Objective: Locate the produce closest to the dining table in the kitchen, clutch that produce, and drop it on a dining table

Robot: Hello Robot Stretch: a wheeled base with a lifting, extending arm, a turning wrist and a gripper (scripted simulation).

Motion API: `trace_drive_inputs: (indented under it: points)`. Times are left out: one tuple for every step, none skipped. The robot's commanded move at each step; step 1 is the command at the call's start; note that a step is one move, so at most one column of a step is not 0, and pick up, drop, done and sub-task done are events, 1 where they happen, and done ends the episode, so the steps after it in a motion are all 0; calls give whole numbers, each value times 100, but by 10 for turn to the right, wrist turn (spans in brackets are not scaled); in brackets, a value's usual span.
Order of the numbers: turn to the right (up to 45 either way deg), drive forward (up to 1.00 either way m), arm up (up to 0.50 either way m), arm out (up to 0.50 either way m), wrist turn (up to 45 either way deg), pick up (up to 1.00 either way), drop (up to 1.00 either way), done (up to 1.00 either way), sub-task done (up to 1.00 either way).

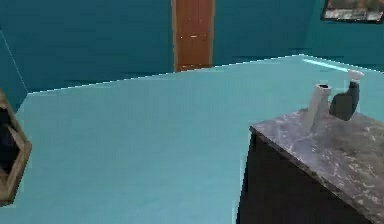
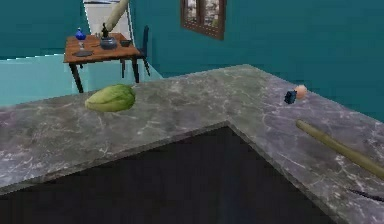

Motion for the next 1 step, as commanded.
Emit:
trace_drive_inputs:
  points:
    - [0,80,0,0,0,0,0,0,0]
